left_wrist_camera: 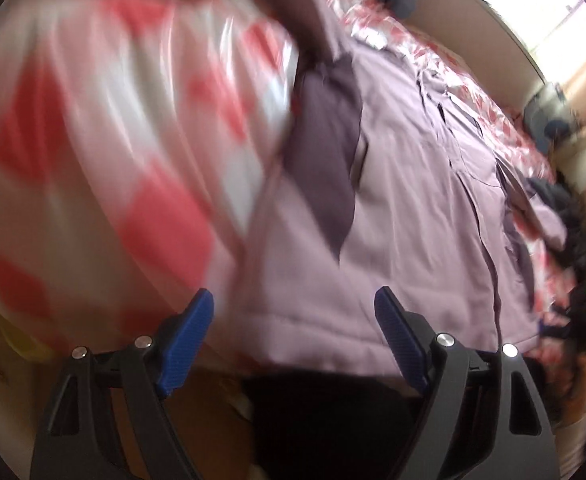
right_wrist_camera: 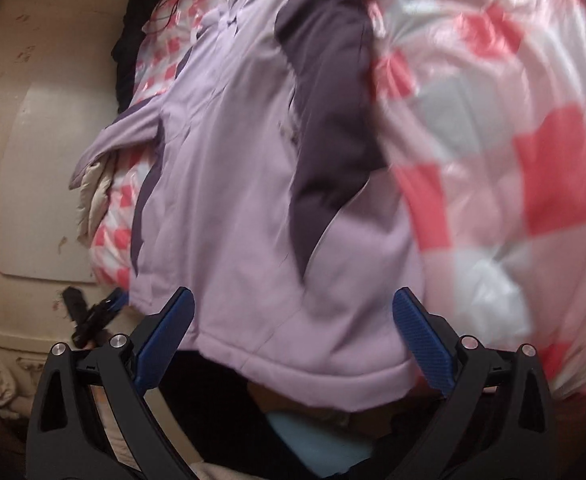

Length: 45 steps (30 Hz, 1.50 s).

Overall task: Fold large clothes
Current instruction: 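Lift the sleeve and fold it across the jacket body, open left gripper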

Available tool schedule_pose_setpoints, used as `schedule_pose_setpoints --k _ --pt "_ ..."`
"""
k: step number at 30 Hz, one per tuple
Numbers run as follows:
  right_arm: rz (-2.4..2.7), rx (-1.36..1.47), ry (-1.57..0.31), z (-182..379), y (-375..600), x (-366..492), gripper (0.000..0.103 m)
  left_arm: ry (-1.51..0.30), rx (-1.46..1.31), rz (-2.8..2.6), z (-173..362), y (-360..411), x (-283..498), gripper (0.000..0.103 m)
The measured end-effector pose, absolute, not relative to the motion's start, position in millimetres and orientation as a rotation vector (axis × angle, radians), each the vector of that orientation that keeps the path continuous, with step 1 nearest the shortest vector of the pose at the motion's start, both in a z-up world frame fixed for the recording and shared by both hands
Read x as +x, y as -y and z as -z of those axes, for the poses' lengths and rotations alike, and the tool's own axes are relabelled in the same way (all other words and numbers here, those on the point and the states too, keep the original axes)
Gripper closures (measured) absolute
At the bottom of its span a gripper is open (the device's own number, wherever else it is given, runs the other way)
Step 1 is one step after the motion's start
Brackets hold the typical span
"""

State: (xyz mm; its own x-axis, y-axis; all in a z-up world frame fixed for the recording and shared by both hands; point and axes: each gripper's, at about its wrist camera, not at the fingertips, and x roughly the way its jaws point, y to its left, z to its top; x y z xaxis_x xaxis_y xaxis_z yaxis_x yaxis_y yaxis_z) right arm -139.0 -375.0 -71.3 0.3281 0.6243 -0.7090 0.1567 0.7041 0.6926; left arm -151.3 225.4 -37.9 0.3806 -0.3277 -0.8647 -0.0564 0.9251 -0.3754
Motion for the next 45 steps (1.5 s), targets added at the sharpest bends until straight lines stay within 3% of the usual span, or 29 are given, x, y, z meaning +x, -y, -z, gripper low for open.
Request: schedule_pose_setpoints --k 5,9,10,11,12,14,21,25,26,29,30,33,35,36,37,41,45 --pt "-0.234 0.638 -1.212 65 371 -152 0.007 -1.208 -0.427 0.139 57 -222 -159 0.024" --pt "-0.29 0.732 -1.249 85 373 -156 0.006 -1.2 -0.441 0.164 56 -217 -163 0.024" --pt "-0.303 0.69 -1.244 84 366 -156 0.006 -1.209 -0.428 0.159 55 -219 -164 0.034" --pt "-0.338 0.672 -1.22 81 362 -158 0.011 -1.216 -0.417 0.154 56 -216 -163 0.046" --pt "-0.378 0.681 -1.177 75 359 -160 0.034 -1.226 -0.442 0.172 57 -217 -160 0.072" --pt "-0.399 0.711 -1.115 64 359 -161 0.068 -1.206 -0.512 0.199 52 -224 -159 0.084" --pt "-0.517 0.881 -0.747 -4 397 -167 0.076 -1.079 -0.626 0.357 -15 -220 -157 0.091" --pt "-0.498 0.805 -0.718 -48 418 -189 0.077 -1.044 -0.568 0.422 -58 -211 -172 0.091" --pt "-0.465 0.751 -0.757 -51 422 -198 0.076 -1.072 -0.523 0.43 -59 -209 -177 0.09" --pt "-0.379 0.636 -1.016 -19 425 -213 0.058 -1.233 -0.346 0.35 -33 -216 -188 0.074" --pt "-0.319 0.607 -1.069 -5 431 -220 0.058 -1.25 -0.313 0.284 -27 -224 -191 0.071" --pt "-0.197 0.622 -1.021 -4 457 -232 0.054 -1.203 -0.241 0.015 -31 -263 -195 0.07" --pt "-0.209 0.635 -0.916 -20 460 -213 0.032 -1.102 -0.266 -0.003 -54 -265 -183 0.06" --pt "-0.237 0.599 -0.882 -30 452 -190 0.026 -1.034 -0.266 0.031 -70 -250 -169 0.049" --pt "-0.271 0.572 -0.866 -34 437 -169 0.024 -0.973 -0.242 0.065 -82 -230 -156 0.038" --pt "-0.402 0.52 -0.825 -16 394 -70 0.019 -0.761 -0.114 0.189 -94 -129 -92 0.019" --pt "-0.307 0.517 -1.148 91 380 5 0.019 -0.712 -0.08 0.126 -36 -74 -28 0.01"
